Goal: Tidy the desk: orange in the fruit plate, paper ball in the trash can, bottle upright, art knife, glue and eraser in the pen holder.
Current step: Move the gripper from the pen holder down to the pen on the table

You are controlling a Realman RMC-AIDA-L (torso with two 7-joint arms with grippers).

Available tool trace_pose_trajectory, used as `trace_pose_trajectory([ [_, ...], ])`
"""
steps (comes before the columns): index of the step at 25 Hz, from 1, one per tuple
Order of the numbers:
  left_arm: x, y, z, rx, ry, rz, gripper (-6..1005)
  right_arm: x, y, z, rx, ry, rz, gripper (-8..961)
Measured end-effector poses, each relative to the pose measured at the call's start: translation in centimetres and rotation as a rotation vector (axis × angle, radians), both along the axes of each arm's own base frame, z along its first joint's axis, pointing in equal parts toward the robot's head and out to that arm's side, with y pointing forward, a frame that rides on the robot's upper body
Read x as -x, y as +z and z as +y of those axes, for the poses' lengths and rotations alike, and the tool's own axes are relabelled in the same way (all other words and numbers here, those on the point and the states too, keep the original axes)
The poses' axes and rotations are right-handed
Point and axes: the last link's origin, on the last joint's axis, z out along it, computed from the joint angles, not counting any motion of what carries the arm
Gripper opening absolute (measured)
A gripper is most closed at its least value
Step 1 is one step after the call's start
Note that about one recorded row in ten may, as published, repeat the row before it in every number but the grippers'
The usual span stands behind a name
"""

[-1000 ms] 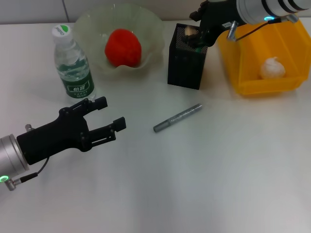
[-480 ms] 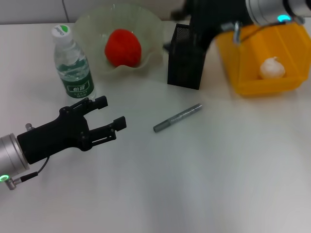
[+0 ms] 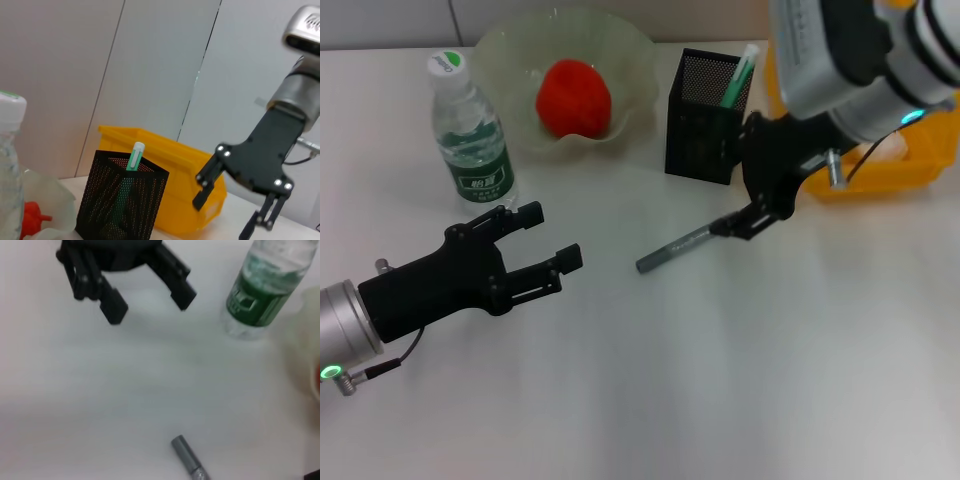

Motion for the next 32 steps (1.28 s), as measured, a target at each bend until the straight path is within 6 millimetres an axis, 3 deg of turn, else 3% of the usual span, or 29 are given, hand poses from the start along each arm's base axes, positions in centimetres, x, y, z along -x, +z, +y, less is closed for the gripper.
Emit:
trace_pose_trajectory([
  [13, -0.1, 0.0, 0.1, -0.001, 0.007, -0.007, 859, -3.1, -3.0, 0.6, 0.01, 0.017, -0.032, 659],
  [25, -0.2, 0.0, 0.3, -0.004, 0.006, -0.007, 859, -4.2, -4.6, 1.0, -0.042, 0.006, -0.005, 631],
  [31, -0.2, 0.1, 0.3, -0.005, 0.006, -0.007, 859, -4.5, -4.9, 1.0, -0.046, -0.009, -0.004, 419],
  [32, -0.2, 0.1, 0.3, -0.005, 0.006, -0.007, 859, -4.5, -4.9, 1.0, -0.046, -0.009, -0.004, 419],
])
